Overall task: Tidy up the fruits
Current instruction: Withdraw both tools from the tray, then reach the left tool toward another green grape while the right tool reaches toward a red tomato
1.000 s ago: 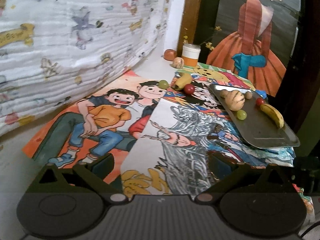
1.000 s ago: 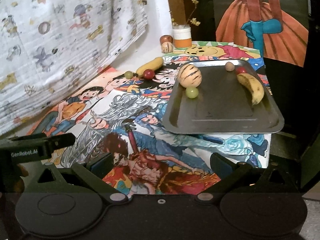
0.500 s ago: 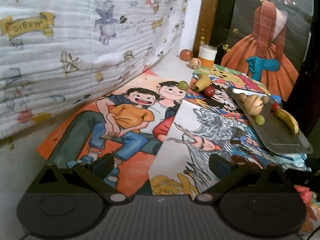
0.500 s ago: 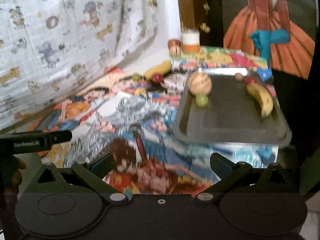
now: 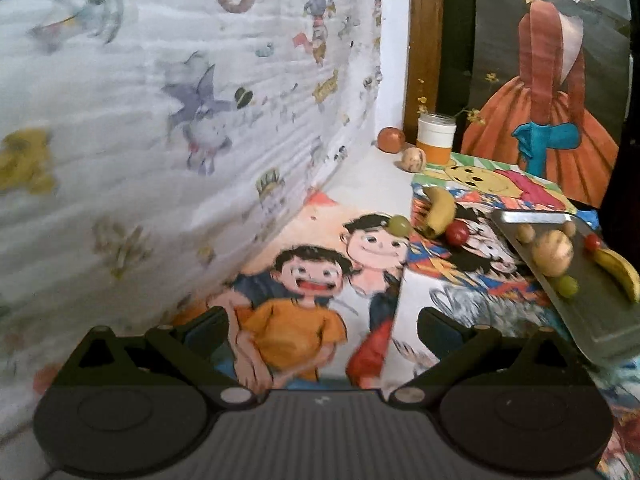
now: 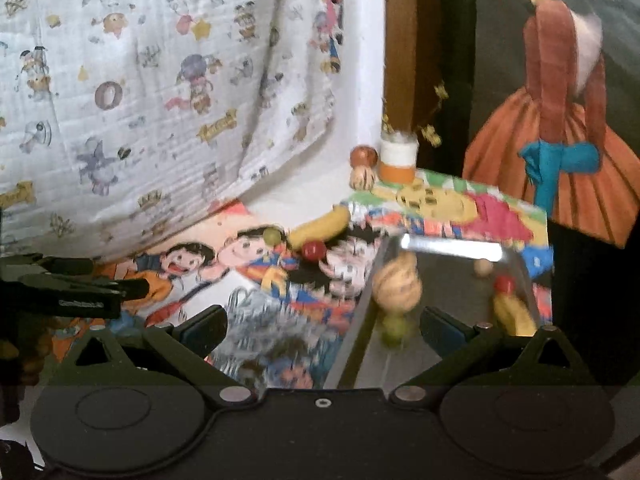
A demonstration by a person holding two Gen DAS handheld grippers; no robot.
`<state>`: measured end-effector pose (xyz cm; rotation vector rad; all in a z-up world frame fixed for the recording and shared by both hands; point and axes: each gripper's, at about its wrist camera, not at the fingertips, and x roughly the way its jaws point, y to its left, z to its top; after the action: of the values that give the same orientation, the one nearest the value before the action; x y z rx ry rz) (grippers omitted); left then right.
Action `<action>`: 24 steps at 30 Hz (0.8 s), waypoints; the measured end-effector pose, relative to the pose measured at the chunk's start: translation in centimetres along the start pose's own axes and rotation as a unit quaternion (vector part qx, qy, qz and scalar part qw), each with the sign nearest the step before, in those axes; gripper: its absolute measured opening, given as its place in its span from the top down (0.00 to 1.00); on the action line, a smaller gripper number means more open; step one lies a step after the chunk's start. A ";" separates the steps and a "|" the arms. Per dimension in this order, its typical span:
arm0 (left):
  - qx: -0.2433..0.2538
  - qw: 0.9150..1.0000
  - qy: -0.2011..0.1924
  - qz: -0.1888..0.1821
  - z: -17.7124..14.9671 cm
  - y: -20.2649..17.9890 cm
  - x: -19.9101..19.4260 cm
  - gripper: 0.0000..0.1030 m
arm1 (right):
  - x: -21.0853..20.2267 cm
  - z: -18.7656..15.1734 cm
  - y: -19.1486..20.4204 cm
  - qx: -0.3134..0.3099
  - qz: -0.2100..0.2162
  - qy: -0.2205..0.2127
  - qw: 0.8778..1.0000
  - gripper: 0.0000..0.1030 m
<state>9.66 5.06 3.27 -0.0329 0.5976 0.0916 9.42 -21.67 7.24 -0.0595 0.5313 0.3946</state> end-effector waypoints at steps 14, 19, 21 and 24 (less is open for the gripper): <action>0.031 0.999 0.005 0.025 3.2 -0.4 6.9 0.00 | 7.5 1.4 -2.2 -0.076 0.005 0.018 0.997 0.03; 0.065 0.997 0.007 0.037 4.0 -1.9 9.2 0.00 | 10.5 1.4 -3.1 -0.066 0.023 0.024 0.997 0.04; 0.084 0.996 0.004 0.037 4.3 -2.5 10.1 0.00 | 11.5 1.5 -3.2 -0.071 0.037 0.024 0.997 0.04; 0.115 0.993 -0.008 0.020 5.0 -3.3 11.3 0.00 | 12.8 1.8 -3.2 -0.098 0.048 0.024 0.994 0.04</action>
<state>22.06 2.97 1.02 0.2037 0.5890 0.0612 21.59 -19.82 2.14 -0.2339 0.5426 0.5404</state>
